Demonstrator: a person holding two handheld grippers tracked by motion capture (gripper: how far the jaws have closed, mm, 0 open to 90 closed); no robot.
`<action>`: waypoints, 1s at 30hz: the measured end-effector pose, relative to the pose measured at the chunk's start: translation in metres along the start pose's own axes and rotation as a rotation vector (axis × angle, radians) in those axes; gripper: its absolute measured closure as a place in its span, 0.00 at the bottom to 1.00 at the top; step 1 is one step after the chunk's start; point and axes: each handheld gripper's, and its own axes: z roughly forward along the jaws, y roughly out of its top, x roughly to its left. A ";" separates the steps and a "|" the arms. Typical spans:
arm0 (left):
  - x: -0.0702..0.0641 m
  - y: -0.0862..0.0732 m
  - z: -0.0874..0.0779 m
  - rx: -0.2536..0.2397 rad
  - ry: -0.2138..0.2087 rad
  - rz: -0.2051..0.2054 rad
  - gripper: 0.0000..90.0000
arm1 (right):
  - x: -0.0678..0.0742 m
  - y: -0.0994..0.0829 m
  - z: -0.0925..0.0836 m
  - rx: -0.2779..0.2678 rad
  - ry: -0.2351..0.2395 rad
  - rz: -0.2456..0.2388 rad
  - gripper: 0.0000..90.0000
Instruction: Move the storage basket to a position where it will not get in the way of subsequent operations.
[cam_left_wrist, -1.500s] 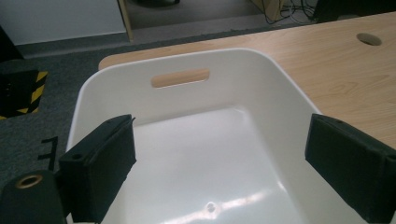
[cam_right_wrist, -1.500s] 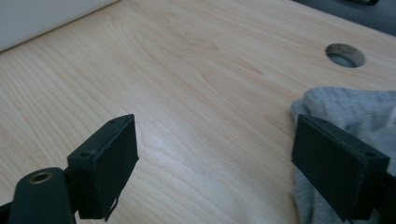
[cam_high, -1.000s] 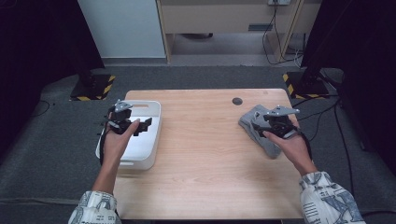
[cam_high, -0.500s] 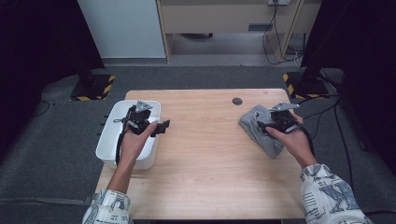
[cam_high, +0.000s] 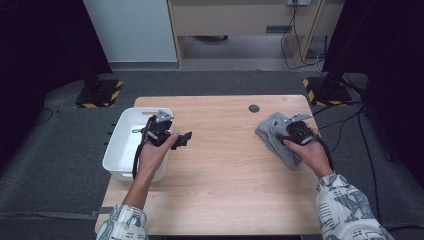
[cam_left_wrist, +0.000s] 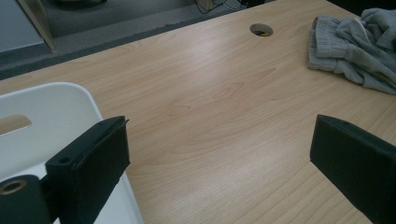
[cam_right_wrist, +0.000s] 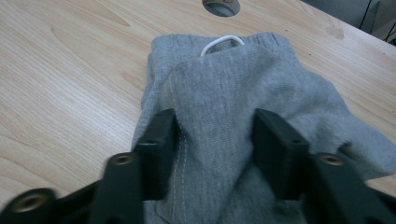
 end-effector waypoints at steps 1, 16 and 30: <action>-0.001 -0.001 0.001 0.000 -0.003 -0.002 0.04 | 0.000 -0.001 0.001 0.000 0.001 0.001 0.65; -0.016 -0.005 0.017 0.029 -0.030 0.011 0.04 | 0.013 -0.003 0.010 -0.004 0.043 -0.016 0.81; -0.037 -0.010 0.032 0.054 -0.069 0.043 0.04 | 0.045 0.008 0.018 -0.023 0.123 -0.071 0.84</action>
